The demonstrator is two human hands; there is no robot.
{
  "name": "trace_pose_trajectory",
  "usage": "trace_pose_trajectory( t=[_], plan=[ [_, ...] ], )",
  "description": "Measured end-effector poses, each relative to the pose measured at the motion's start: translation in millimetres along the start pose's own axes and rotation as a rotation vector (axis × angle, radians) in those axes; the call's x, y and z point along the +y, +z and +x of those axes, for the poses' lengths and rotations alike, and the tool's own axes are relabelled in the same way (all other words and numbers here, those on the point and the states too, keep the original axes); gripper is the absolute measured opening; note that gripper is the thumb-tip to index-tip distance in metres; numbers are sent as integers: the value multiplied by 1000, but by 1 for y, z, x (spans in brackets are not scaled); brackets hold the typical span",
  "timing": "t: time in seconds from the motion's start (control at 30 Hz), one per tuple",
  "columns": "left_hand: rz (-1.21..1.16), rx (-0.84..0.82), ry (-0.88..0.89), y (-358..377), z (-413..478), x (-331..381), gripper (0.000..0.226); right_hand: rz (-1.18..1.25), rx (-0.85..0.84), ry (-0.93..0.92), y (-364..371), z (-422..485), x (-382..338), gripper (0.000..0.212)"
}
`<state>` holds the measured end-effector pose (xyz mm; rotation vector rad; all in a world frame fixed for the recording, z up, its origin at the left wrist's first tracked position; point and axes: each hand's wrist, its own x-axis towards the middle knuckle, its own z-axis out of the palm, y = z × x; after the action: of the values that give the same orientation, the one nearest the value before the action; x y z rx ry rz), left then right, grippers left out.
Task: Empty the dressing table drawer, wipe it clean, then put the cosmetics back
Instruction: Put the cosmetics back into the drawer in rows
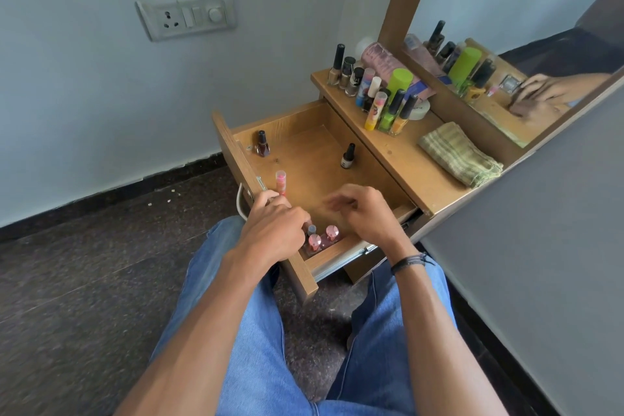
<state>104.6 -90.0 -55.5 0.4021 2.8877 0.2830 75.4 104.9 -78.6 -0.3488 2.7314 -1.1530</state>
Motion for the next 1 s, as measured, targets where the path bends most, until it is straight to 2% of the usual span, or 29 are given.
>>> trace_pose_trajectory(
  t=[0.1, 0.17, 0.23, 0.3, 0.4, 0.53, 0.77, 1.0],
  plan=[
    [26, -4, 6, -1, 0, 1, 47, 159, 294, -62, -23, -3, -9, 39],
    [19, -2, 14, 1, 1, 1, 47, 212, 589, -54, -43, 5, -12, 30],
    [4, -1, 19, 2, 2, 0, 47, 304, 861, 38, -65, 18, -8, 27],
    [4, -3, 23, 2, 2, 0, 48, 397, 981, 148, -79, 32, 0, 28],
    [23, 5, 27, 1, 1, 2, 46, 434, 935, 219, -85, 48, 12, 46],
    [41, 18, 20, 2, 1, 2, 44, 341, 868, 174, -83, 64, 15, 58],
    [77, 10, 16, 2, 3, 3, 47, 134, 758, 113, -81, 76, 20, 52],
    [90, 8, 16, 2, 3, 6, 48, 38, 755, 171, -79, 81, 27, 50]
  ],
)
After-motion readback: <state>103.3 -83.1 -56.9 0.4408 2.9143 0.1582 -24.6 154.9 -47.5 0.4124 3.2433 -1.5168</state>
